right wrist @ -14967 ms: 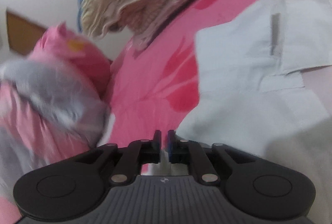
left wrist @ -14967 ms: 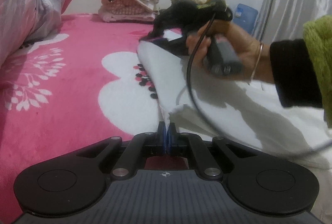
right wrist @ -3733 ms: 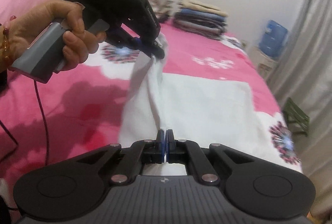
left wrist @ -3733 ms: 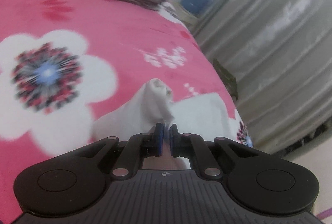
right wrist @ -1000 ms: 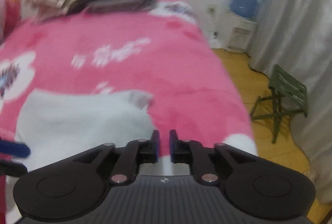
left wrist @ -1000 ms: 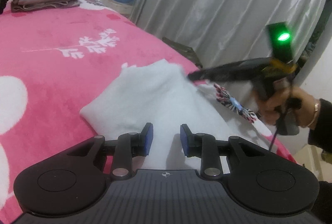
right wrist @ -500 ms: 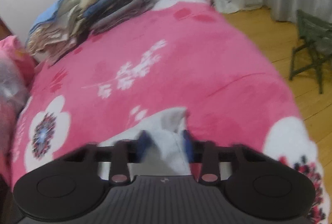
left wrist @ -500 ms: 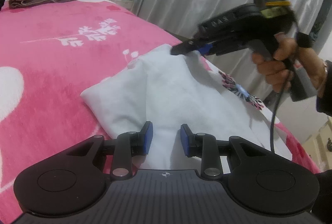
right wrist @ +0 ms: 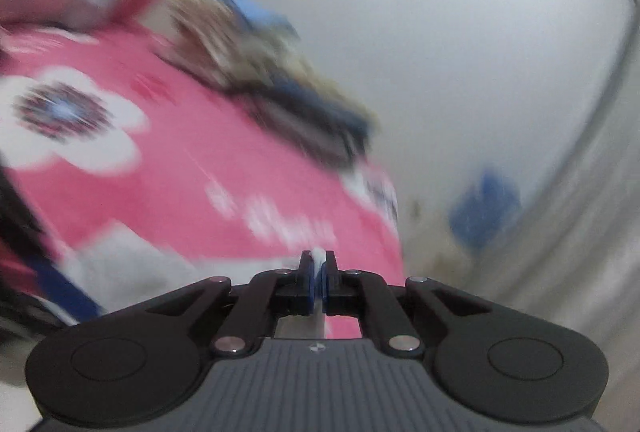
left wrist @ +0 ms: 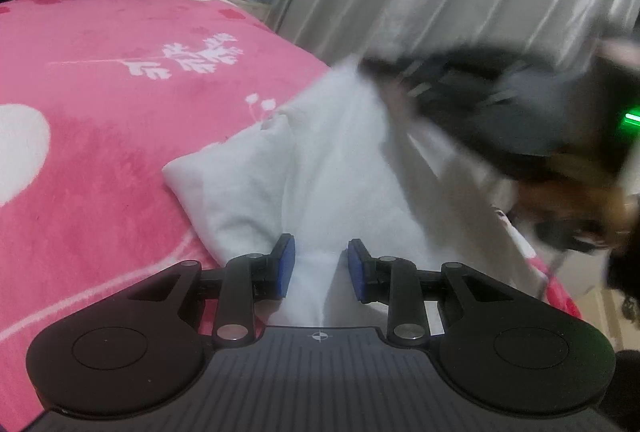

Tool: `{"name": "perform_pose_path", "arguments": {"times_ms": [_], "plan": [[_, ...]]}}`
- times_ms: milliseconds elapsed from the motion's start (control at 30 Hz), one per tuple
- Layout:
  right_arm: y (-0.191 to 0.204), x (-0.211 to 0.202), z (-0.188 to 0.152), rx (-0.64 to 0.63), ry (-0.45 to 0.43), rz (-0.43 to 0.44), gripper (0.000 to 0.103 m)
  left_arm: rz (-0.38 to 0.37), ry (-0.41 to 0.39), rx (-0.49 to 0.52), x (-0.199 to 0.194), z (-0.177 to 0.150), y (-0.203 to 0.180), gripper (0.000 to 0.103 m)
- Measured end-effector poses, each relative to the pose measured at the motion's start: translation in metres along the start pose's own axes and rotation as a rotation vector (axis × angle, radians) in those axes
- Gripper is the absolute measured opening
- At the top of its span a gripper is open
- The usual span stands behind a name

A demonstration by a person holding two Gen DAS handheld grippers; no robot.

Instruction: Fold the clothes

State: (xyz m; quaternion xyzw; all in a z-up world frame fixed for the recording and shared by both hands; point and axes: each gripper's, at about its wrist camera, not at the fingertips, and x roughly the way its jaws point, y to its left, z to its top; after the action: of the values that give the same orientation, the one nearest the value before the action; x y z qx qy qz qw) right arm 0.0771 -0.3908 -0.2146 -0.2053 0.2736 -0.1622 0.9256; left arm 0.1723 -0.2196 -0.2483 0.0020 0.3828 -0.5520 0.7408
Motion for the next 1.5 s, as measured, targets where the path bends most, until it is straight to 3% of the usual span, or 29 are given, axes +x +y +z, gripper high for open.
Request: {"name": "perform_pose_path", "arguments": {"times_ms": [67, 167, 300, 400, 533, 600, 733, 967, 1033, 1200, 1300, 1367, 1500], "plan": [[-0.020, 0.029, -0.014, 0.150, 0.099, 0.033, 0.006, 0.003, -0.011, -0.006, -0.004, 0.001, -0.001, 0.029], [-0.043, 0.037, -0.022, 0.320, 0.136, 0.042, 0.007, -0.027, -0.073, -0.023, -0.020, 0.005, 0.001, 0.029], [-0.069, 0.017, -0.015, 0.448, 0.088, 0.040, 0.014, -0.032, -0.106, -0.004, -0.024, 0.015, 0.003, 0.032], [-0.083, -0.004, -0.006, 0.475, 0.040, 0.070, 0.016, 0.028, -0.051, 0.018, -0.004, 0.019, 0.009, 0.031], [-0.078, -0.017, 0.001, 0.446, 0.075, 0.287, 0.016, 0.049, -0.054, -0.011, 0.002, 0.019, 0.014, 0.030], [-0.066, -0.010, 0.001, 0.370, 0.134, 0.366, 0.015, 0.058, -0.066, -0.018, 0.002, 0.019, 0.015, 0.030], [-0.036, 0.038, -0.008, 0.212, 0.252, 0.347, 0.015, 0.083, -0.096, -0.019, 0.000, 0.021, 0.015, 0.030], [-0.057, 0.096, -0.009, 0.429, 0.243, 0.274, 0.014, 0.086, -0.123, -0.079, 0.005, 0.026, 0.025, 0.030], [-0.069, 0.088, -0.010, 0.456, 0.250, 0.244, 0.014, 0.079, -0.125, -0.096, 0.005, 0.027, 0.025, 0.031], [-0.116, 0.023, -0.010, 0.538, 0.184, 0.152, 0.015, 0.063, -0.142, -0.129, 0.000, 0.029, 0.026, 0.032], [-0.129, -0.034, -0.014, 0.477, 0.214, 0.253, 0.019, 0.067, -0.151, -0.131, -0.002, 0.032, 0.022, 0.032], [-0.120, -0.067, -0.022, 0.385, 0.269, 0.366, 0.021, 0.074, -0.157, -0.123, -0.004, 0.034, 0.018, 0.033], [-0.089, -0.105, -0.049, 0.228, 0.387, 0.496, 0.021, 0.092, -0.158, -0.104, -0.012, 0.036, 0.007, 0.034]]}}
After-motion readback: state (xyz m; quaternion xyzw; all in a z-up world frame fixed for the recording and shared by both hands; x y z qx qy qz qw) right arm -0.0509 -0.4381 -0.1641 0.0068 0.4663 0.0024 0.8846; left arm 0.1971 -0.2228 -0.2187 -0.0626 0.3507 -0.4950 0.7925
